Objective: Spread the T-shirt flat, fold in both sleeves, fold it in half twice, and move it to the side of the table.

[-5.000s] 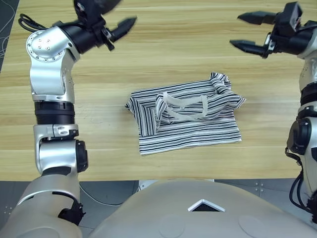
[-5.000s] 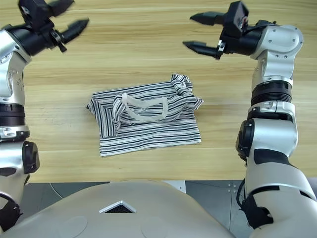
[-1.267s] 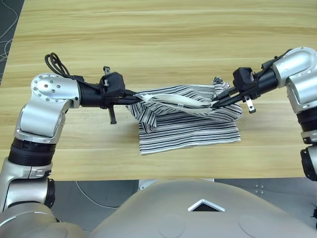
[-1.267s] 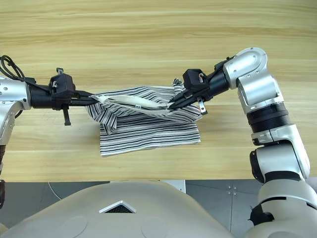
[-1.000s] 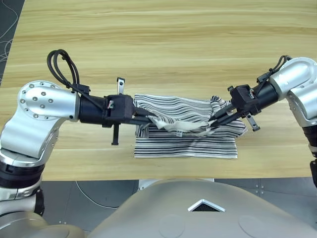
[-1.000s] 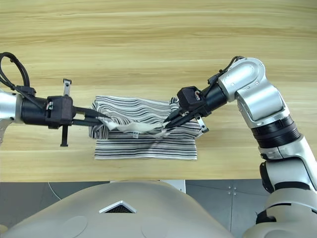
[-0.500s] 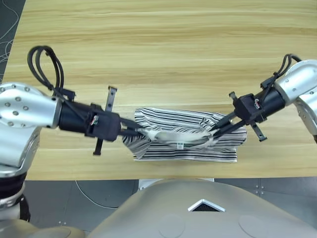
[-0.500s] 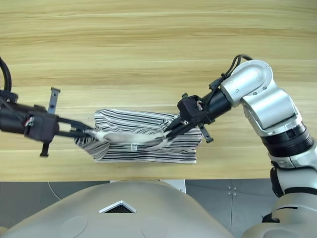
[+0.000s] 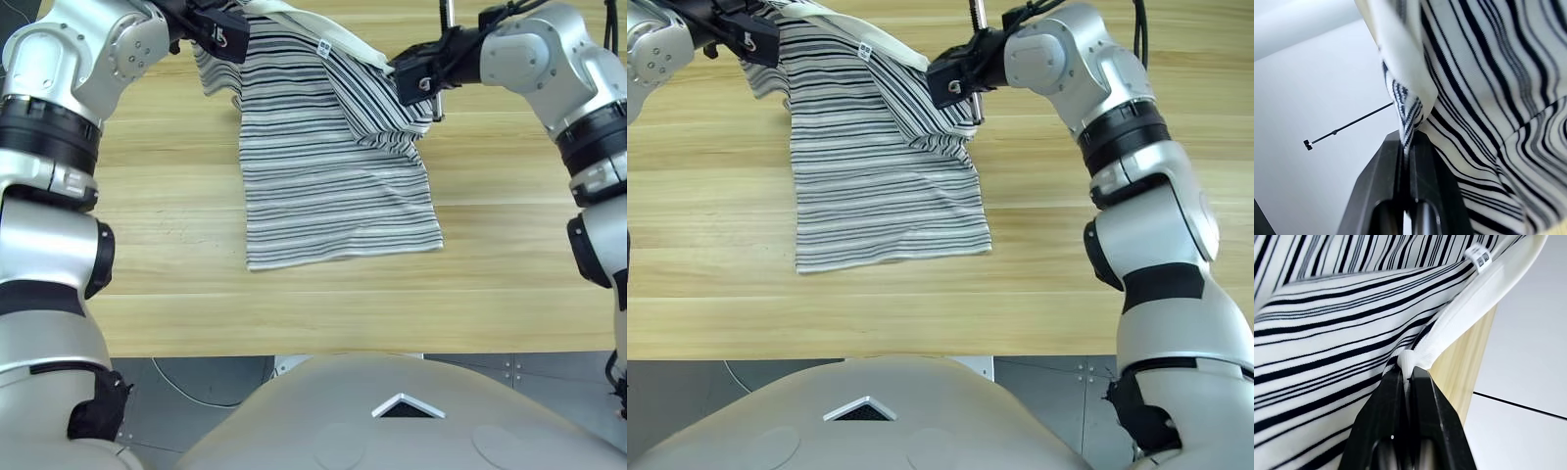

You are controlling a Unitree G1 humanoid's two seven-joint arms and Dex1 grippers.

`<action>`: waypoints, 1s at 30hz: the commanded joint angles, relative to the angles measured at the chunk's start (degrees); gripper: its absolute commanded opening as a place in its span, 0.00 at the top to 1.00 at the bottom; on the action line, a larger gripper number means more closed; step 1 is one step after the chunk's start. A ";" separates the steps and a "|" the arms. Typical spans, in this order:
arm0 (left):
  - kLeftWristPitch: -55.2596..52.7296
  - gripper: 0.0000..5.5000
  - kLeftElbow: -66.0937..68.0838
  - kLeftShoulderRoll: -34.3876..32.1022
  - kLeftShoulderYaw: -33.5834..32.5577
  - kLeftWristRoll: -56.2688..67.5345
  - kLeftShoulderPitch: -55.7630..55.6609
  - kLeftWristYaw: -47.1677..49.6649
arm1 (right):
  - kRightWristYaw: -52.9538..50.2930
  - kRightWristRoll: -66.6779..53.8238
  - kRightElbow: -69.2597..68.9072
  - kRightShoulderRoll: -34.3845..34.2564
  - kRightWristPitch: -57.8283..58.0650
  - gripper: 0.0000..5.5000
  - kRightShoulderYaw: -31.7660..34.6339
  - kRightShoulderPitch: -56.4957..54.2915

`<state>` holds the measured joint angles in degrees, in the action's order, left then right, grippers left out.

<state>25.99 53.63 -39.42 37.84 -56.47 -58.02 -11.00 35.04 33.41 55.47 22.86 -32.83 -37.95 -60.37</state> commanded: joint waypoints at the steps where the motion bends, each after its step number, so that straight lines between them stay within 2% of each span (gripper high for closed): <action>1: 2.99 0.98 14.40 7.62 5.94 -3.37 4.21 5.84 | -6.21 5.77 11.35 -9.34 -1.80 0.98 -4.62 -0.92; 6: 2.90 0.82 20.93 10.88 7.57 -2.90 7.33 9.32 | -16.63 9.77 17.61 -13.06 -1.60 0.78 -6.26 -0.96; 11: -8.14 0.67 23.10 10.05 6.50 -2.47 4.27 19.91 | -31.16 13.83 19.53 -13.08 4.57 0.60 -6.78 -3.53; 13: -10.70 0.66 23.17 9.94 4.98 -0.92 3.20 22.81 | -34.83 14.11 19.80 -13.16 6.35 0.53 -5.97 -4.49; 20: -6.25 0.66 19.22 10.88 1.72 3.51 1.75 25.42 | -35.44 12.97 20.56 -12.78 6.06 0.52 -4.25 -4.41; 22: -1.57 0.66 14.36 12.00 0.78 6.19 4.13 22.45 | -34.46 12.41 20.64 -12.78 5.09 0.52 -3.62 -3.63; 25: 4.61 0.66 -2.17 12.40 0.06 13.77 13.19 10.28 | -33.62 11.76 20.65 -12.52 4.21 0.52 -2.56 -2.91; 30: -0.59 0.66 -25.34 9.69 -1.11 18.23 25.65 -5.70 | -28.28 4.31 19.12 -10.42 0.32 0.52 4.80 -1.73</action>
<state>27.97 34.07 -27.58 38.09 -39.41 -34.96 -12.51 4.14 40.71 75.78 10.71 -30.68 -35.95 -62.60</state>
